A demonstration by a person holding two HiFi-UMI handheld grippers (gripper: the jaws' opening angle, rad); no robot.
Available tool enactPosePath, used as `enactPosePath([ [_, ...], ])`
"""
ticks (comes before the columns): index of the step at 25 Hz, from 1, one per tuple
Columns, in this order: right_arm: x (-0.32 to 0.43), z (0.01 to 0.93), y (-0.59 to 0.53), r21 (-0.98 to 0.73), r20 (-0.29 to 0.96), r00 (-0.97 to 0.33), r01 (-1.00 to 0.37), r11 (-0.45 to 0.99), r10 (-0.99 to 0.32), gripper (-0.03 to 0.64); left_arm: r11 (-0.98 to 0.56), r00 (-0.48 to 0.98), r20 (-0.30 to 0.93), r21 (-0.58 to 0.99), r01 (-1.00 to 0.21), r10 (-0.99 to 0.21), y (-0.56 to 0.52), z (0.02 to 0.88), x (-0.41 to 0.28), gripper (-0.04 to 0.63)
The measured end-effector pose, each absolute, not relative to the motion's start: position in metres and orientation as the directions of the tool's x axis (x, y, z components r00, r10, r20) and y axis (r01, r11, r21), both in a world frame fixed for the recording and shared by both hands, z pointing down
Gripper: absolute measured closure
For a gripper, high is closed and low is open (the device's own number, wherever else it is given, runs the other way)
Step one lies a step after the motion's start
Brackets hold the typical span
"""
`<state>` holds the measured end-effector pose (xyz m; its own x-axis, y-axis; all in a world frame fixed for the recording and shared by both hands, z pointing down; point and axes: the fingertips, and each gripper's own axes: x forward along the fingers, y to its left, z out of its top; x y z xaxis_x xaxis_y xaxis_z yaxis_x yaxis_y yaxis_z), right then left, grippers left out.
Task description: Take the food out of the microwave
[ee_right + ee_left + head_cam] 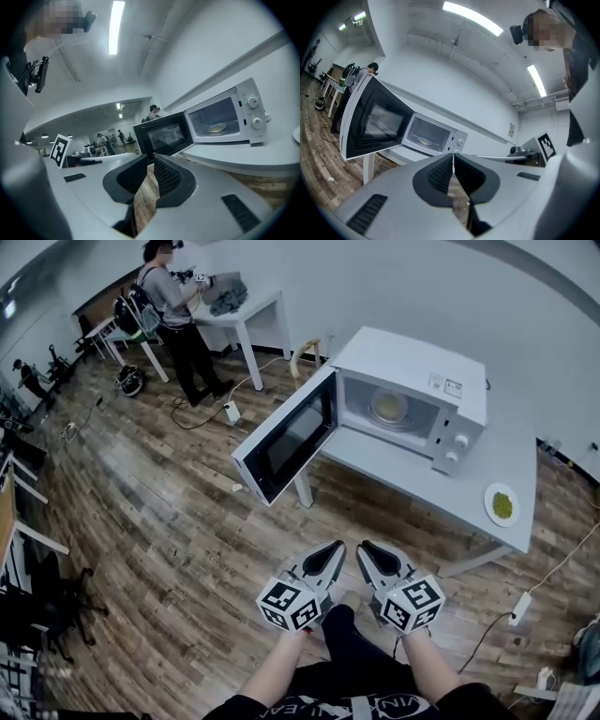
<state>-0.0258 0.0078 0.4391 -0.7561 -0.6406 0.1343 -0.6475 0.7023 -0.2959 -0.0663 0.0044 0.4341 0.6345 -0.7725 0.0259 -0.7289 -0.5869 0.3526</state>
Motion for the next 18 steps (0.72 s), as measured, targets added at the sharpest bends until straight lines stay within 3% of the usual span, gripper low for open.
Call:
enactPosePath([
  [18, 0.002, 0.451, -0.127, -0.320, 0.163, -0.694, -0.710, 0.628, -0.701, 0.557, -0.626, 0.691, 0.046, 0.385, -0.678, -0.721, -0.137, 0.446, -0.042, 0.578],
])
